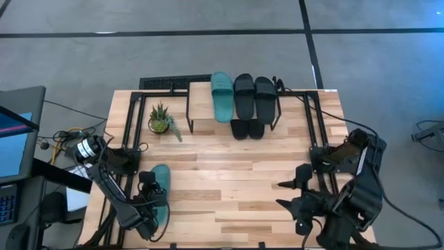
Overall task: Pick and place slides into the shelf
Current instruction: Put the green slipper on the shelf
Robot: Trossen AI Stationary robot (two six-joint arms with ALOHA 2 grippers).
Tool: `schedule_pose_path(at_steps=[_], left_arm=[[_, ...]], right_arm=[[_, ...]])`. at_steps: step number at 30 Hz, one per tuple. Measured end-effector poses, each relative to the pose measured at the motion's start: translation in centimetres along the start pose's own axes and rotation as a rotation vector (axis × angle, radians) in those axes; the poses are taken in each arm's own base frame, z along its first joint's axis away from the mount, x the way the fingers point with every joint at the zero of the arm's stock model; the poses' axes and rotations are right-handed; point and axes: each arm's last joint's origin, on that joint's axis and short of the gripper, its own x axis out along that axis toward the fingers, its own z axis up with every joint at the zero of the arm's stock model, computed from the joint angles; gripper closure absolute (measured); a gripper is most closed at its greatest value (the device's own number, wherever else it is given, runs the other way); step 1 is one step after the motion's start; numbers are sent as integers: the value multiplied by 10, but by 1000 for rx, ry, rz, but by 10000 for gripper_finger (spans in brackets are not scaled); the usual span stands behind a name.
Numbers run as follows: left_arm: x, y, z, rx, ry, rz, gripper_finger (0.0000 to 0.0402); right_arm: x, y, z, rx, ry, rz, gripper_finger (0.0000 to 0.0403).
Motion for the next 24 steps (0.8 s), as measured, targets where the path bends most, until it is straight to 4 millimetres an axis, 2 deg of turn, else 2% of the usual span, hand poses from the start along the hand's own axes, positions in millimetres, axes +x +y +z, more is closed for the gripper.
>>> schedule_pose_path(at_steps=[5, 11, 13, 17, 24], left_arm=[[-4, 5, 10, -20, -63, 39, 399], [-12, 14, 26, -11, -144, 90, 400], [-14, 17, 32, -1, -151, 94, 400], [-18, 24, 46, -2, -174, 101, 400], [-21, 32, 61, -13, -210, 120, 401]], right_arm=[[3, 25, -21, 18, 11, -25, 177], [-5, 54, -54, -32, -142, -150, 179], [-13, 50, -61, 2, -186, -144, 185], [-26, 28, -75, 71, -221, -107, 205], [-31, -15, -97, 161, -273, -63, 232]])
